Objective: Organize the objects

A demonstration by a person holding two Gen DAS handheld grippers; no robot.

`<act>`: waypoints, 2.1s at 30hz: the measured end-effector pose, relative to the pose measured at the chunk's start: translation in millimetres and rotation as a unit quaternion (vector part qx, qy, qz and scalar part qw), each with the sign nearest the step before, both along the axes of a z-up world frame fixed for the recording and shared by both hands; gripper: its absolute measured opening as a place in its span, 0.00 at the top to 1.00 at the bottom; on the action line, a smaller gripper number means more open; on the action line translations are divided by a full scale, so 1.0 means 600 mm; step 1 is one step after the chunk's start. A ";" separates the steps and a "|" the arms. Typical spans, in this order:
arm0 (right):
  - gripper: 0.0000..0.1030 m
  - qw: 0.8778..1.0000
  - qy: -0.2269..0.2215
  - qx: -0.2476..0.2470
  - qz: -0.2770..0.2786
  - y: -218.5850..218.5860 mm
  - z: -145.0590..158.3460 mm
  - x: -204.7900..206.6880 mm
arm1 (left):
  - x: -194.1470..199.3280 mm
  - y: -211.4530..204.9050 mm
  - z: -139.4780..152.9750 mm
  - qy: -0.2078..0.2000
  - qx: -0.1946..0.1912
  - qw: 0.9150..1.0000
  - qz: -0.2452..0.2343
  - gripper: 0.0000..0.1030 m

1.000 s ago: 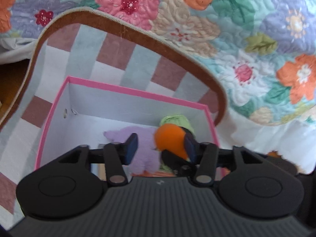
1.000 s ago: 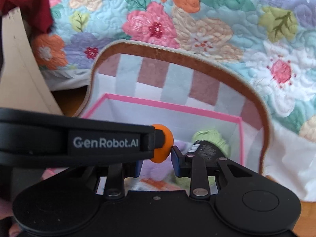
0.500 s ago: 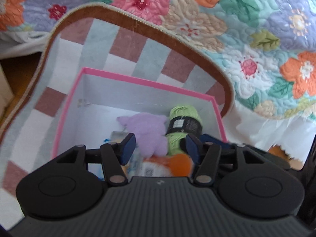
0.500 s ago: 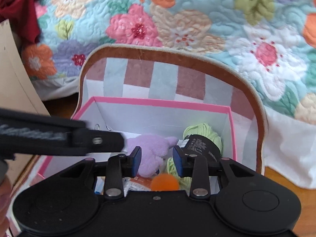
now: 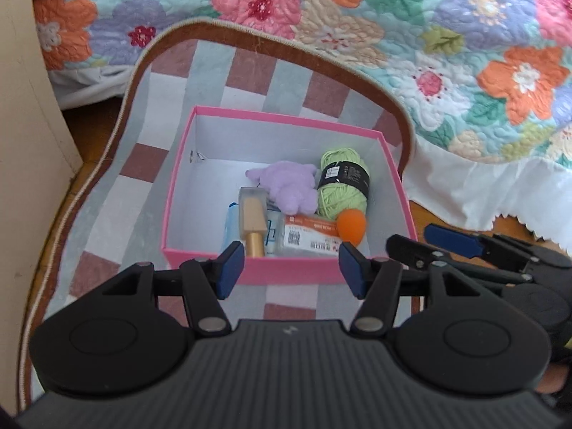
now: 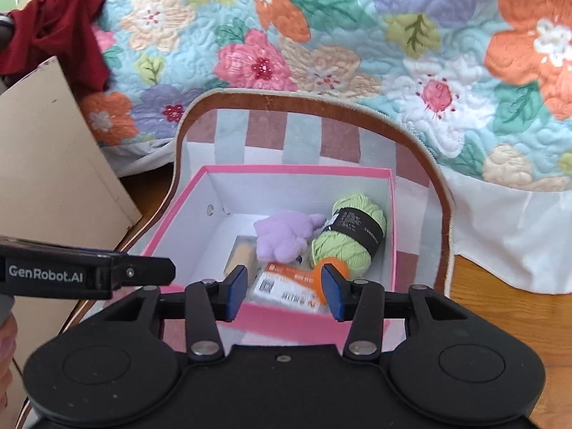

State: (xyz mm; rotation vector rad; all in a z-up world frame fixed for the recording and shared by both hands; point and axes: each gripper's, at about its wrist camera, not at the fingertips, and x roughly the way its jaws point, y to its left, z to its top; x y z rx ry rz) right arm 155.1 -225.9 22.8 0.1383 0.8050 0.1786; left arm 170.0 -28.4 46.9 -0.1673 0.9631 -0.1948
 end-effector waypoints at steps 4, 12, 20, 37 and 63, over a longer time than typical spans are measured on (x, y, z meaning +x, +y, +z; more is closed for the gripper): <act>0.46 1.000 -0.003 0.002 0.004 0.000 0.032 -0.040 | -0.039 0.010 0.029 -0.010 0.014 1.000 -0.013 0.42; 0.36 1.000 -0.020 -0.013 0.009 0.025 0.076 -0.111 | -0.100 0.068 0.060 -0.020 0.018 1.000 0.008 0.36; 0.22 1.000 -0.005 -0.018 0.012 0.060 0.067 -0.135 | -0.119 0.096 0.045 -0.007 0.026 1.000 0.004 0.29; 0.00 0.998 0.041 -0.025 -0.030 0.083 0.039 -0.153 | -0.109 0.096 0.021 0.019 0.043 0.999 -0.002 0.00; 0.00 0.993 0.084 -0.058 -0.067 0.064 0.040 -0.138 | -0.104 0.076 0.010 0.073 0.121 0.990 0.010 0.00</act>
